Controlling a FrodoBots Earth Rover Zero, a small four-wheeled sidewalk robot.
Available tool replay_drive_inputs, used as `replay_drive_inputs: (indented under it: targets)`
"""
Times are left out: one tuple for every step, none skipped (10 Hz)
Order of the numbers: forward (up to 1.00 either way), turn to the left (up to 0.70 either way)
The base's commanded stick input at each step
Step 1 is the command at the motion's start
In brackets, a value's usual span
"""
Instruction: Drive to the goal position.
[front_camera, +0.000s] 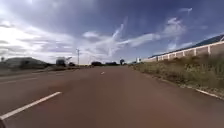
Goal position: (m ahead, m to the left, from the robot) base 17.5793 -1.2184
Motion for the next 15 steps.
replay_drive_inputs:
  targets:
    - [1.0,0.0]
    - [1.0,0.0]
    - [1.0,0.0]
    - [1.0,0.0]
    - [1.0,0.0]
    - [1.0,0.0]
    - [1.0,0.0]
    - [1.0,0.0]
    - [1.0,0.0]
    - [1.0,0.0]
    - [1.0,0.0]
    - [1.0,0.0]
    - [1.0,0.0]
    - [1.0,0.0]
    - [1.0,0.0]
